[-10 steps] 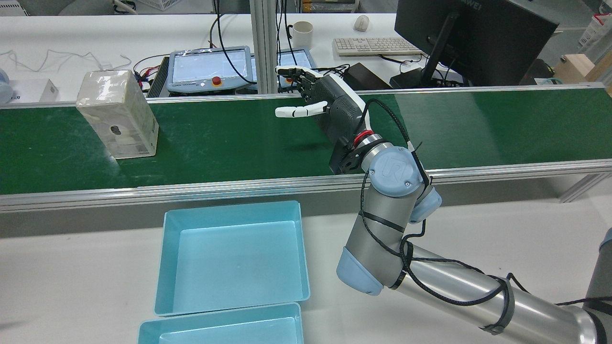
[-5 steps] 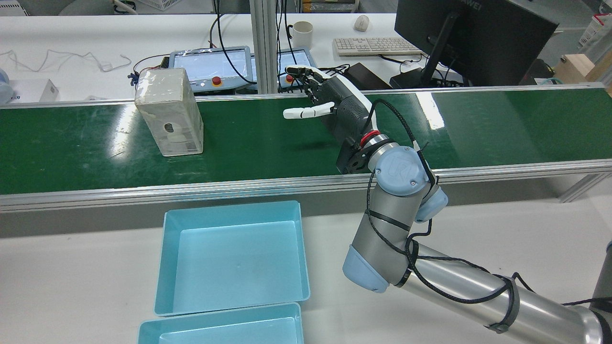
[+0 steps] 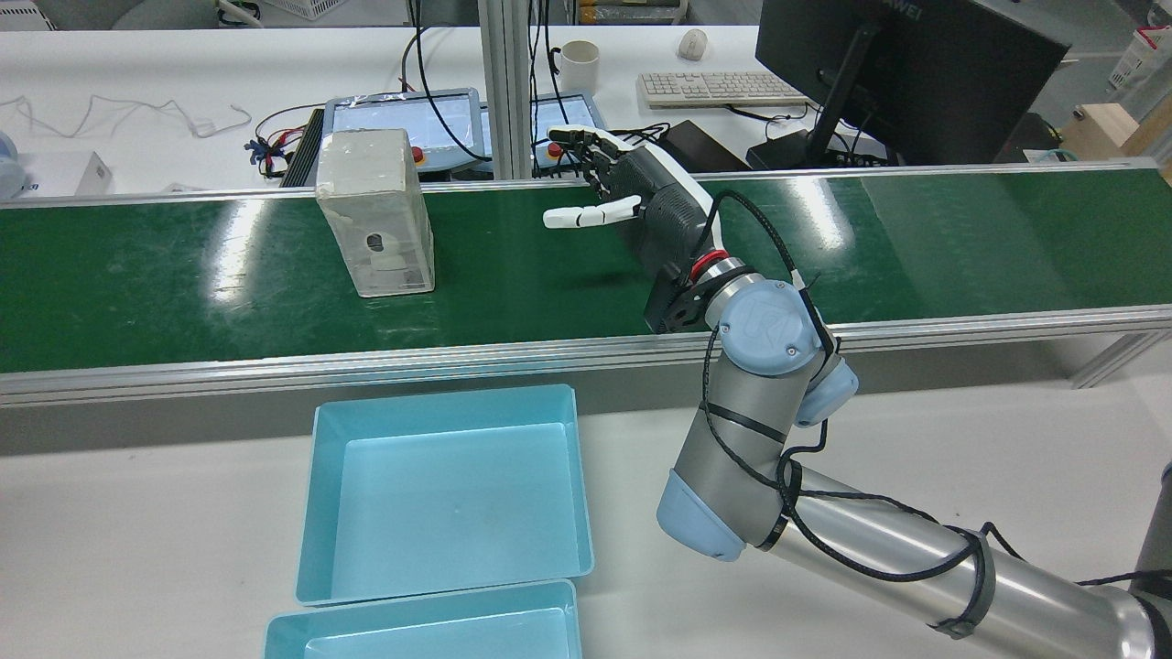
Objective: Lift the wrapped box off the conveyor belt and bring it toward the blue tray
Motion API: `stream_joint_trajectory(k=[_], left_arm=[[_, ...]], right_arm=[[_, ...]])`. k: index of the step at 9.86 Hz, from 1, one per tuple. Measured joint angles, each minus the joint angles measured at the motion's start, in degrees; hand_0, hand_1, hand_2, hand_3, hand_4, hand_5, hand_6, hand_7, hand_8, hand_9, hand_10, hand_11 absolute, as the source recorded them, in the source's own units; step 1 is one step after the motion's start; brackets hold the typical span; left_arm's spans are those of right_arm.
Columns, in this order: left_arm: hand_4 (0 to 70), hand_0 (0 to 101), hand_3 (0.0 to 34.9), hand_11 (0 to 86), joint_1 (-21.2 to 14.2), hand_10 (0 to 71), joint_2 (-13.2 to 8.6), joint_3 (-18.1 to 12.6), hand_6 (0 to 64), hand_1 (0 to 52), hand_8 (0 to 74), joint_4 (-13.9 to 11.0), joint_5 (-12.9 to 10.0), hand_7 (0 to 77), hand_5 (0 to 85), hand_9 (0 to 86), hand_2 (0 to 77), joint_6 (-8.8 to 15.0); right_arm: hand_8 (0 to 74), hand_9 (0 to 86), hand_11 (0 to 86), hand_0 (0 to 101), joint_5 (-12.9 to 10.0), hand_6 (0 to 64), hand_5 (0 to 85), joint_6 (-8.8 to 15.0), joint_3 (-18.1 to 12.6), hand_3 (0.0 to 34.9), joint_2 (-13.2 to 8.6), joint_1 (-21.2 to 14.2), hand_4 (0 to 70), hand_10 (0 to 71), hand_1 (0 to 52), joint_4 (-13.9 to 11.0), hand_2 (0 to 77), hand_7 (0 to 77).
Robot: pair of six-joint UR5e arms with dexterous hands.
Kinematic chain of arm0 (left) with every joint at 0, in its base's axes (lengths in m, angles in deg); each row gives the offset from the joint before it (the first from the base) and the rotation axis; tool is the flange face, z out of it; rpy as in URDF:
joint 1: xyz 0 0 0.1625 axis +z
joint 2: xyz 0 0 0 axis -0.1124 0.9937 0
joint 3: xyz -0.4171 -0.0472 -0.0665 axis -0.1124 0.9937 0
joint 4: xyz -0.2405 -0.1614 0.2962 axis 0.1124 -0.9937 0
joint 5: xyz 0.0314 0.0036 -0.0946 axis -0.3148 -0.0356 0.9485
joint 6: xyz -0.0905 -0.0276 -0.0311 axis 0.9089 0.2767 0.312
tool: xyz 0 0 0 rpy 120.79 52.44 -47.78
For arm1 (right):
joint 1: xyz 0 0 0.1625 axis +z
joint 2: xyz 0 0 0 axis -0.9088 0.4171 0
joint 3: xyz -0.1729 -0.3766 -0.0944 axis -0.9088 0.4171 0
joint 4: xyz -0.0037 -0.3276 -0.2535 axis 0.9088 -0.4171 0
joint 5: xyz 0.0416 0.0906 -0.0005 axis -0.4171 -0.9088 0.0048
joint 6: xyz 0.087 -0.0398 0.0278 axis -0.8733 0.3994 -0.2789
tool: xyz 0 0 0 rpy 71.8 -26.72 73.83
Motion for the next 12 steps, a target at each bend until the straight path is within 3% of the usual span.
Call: stream_joint_trajectory(k=[5, 6, 12], left_arm=[[0.0, 0, 0.0, 0.5, 0.00, 0.5, 0.00, 0.00, 0.5, 0.0, 0.5, 0.00, 0.00, 0.5, 1.1, 0.0, 0.5, 0.00], [0.0, 0, 0.0, 0.5, 0.00, 0.5, 0.00, 0.00, 0.0, 0.0, 0.5, 0.00, 0.00, 0.0, 1.1, 0.0, 0.5, 0.00], [0.0, 0, 0.0, 0.5, 0.00, 0.5, 0.00, 0.00, 0.0, 0.0, 0.5, 0.00, 0.00, 0.5, 1.1, 0.5, 0.5, 0.00]], right_arm=[[0.5, 3.8, 1.1, 50, 0.00, 6.5, 27.8, 0.12, 0.32, 3.2, -0.17, -0.21, 11.5, 0.0, 16.9, -0.04, 15.3, 7.6], [0.5, 3.8, 1.1, 50, 0.02, 6.5, 27.8, 0.15, 0.67, 4.9, -0.41, -0.30, 11.5, 0.0, 16.9, -0.02, 15.3, 7.6], [1.1, 3.8, 1.1, 50, 0.04, 6.5, 27.8, 0.26, 2.07, 4.6, -1.57, -1.58, 13.6, 0.0, 18.0, -0.02, 15.8, 7.6]])
